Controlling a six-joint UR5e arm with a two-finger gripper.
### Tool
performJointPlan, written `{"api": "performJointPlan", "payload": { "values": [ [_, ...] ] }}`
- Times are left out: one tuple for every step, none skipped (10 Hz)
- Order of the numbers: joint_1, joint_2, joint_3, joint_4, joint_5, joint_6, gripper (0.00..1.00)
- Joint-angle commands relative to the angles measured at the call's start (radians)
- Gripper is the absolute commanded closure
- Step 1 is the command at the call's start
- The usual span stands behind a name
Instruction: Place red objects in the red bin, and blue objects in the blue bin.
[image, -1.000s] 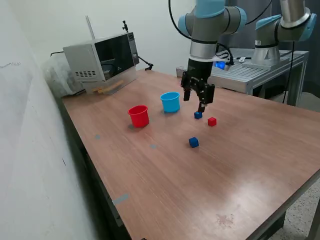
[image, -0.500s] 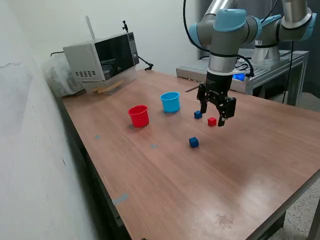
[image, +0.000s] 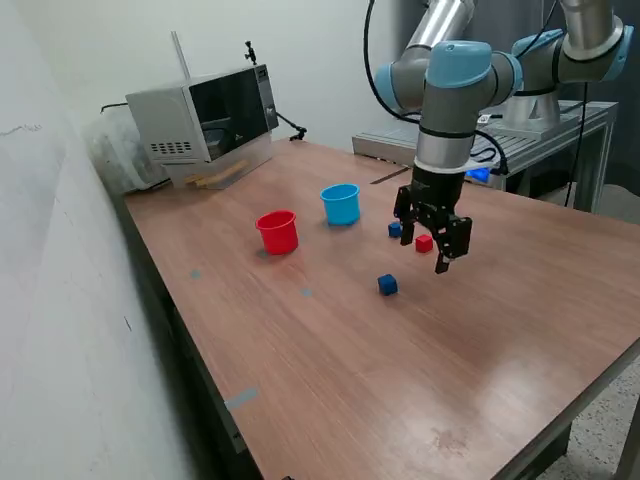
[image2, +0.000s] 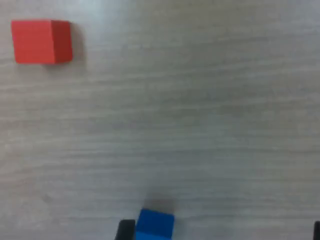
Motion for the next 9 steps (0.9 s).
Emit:
{"api": "performJointPlan", "payload": {
  "values": [
    [-0.016,0.041,-0.054,0.000,0.000,0.010,0.00],
    [-0.027,0.056,-0.057,0.000,0.000,0.010,0.00],
    [-0.036,0.065,-0.062,0.000,0.000,0.010,0.00],
    [-0.044,0.084,-0.072,0.001,0.000,0.010,0.00],
    [-0.052,0.098,-0.074,0.001,0.000,0.010,0.00],
    [-0.059,0.101,-0.076,0.001,0.000,0.010,0.00],
    [-0.062,0.102,-0.079,0.001,0.000,0.010,0.00],
    [-0.064,0.107,-0.085,0.000,0.000,0.010,0.00],
    [-0.064,0.110,-0.089,0.001,-0.001,0.010,0.00]
  ]
}}
